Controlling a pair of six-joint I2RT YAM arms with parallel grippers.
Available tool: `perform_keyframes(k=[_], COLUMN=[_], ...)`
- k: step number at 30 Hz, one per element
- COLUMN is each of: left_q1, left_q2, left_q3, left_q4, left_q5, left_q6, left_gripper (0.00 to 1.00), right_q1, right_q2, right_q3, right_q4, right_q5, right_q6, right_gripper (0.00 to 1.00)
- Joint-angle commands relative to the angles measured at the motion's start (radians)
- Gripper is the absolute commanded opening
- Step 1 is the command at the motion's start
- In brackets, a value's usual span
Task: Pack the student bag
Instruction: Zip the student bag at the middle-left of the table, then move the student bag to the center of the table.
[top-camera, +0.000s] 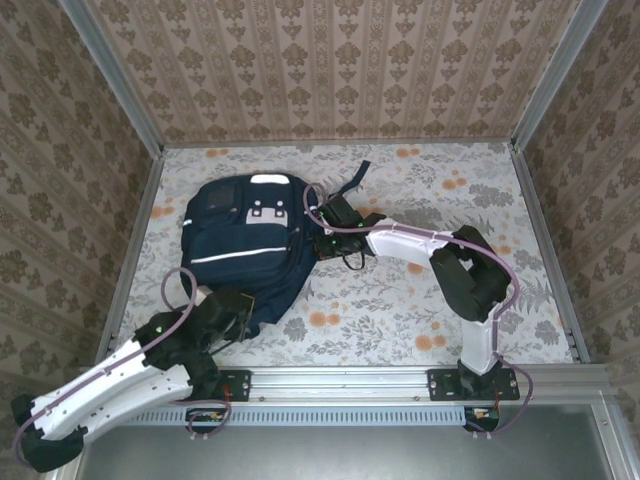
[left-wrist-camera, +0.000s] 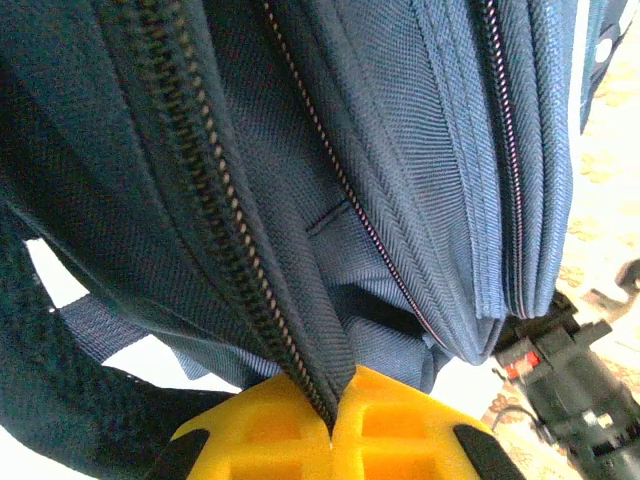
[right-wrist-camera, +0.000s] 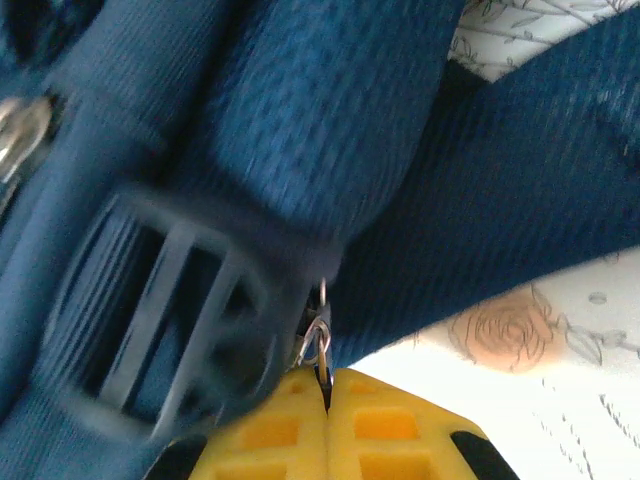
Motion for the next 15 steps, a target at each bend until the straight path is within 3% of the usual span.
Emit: perform_keyframes(k=[1, 12, 15], left_q1=[-0.001, 0.029, 0.066], left_q2=[-0.066, -0.050, 0.012], left_q3=[-0.002, -0.059, -0.062], left_q4=[-0.142, 0.013, 0.176], left_q5=[-0.064, 0.008, 0.059], left_q6=[0.052, 0.110, 0.208], left_gripper=[0.00, 0.00, 0.00], right_q1=[-0.084, -0.163, -0.186], right_q2=[0.051, 0.037, 0.032], right_q3=[0.067, 0.060, 0.059], right_q4=[-0.057, -0.083, -0.089], right_q5=[0.182, 0.210, 0.214], right_q6=[0.008, 0.019, 0.007], right_gripper=[0.00, 0.00, 0.00])
